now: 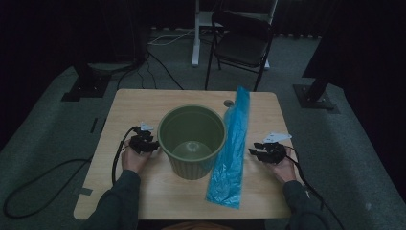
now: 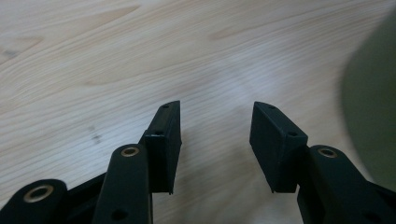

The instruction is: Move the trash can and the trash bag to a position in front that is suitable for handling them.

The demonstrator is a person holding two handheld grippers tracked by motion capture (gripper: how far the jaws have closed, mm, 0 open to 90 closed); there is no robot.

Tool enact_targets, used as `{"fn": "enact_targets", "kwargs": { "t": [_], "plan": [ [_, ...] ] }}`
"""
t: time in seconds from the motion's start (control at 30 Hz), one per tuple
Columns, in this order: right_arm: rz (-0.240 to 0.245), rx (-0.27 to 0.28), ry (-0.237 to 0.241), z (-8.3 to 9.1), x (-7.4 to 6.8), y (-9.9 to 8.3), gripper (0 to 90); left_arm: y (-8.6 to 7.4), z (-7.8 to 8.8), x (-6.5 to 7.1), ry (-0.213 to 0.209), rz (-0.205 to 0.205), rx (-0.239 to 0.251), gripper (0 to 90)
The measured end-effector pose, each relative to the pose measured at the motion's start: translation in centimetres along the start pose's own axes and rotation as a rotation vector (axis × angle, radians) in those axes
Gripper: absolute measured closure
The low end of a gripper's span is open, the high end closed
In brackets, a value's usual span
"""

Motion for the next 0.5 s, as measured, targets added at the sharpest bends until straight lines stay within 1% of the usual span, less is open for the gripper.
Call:
{"fn": "enact_targets", "kwargs": {
  "t": [0.03, 0.13, 0.17, 0.23, 0.33, 0.37, 0.4, 0.43, 0.5],
  "plan": [
    [-0.004, 0.009, 0.014, 0.2, -0.5, 0.7, 60.0, 0.1, 0.2, 0.2, -0.012, -0.006, 0.01, 53.6],
    [-0.012, 0.037, 0.055, 0.4, -1.7, 2.3, 61.7, 0.6, 1.1, 1.2, -0.042, -0.042, 0.044, 56.3],
    [-0.003, 0.039, 0.067, 0.3, -2.2, 2.8, 62.4, 0.7, 1.4, 1.5, -0.057, -0.048, 0.052, 57.3],
    [0.021, 0.03, 0.087, -0.2, -3.2, 3.8, 62.5, 0.9, 1.8, 2.1, -0.081, -0.054, 0.069, 58.0],
    [0.049, 0.019, 0.107, -1.3, -4.6, 5.0, 62.8, 0.9, 2.4, 2.7, -0.11, -0.068, 0.077, 58.0],
    [0.049, 0.019, 0.107, -1.3, -4.6, 5.0, 62.8, 0.9, 2.4, 2.7, -0.11, -0.068, 0.077, 58.0],
    [0.058, 0.019, 0.116, -1.7, -5.0, 5.4, 63.0, 0.9, 2.9, 3.0, -0.12, -0.078, 0.086, 58.0],
    [0.071, 0.016, 0.131, -2.4, -5.9, 6.2, 63.4, 0.9, 3.1, 3.1, -0.123, -0.08, 0.09, 58.0],
    [0.078, 0.014, 0.144, -2.9, -6.6, 6.7, 63.8, 0.9, 3.5, 3.2, -0.132, -0.083, 0.099, 58.4]
  ]
}}
Point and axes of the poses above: each handheld gripper's, and its own axes: z roughly backward along the jaws, y roughly out of its top, x roughly to its right, the point moved 7 cm from there along -z, roughly forward along the jaws, and after that the axes turned 5 degrees about y, right-handed, at the moved point
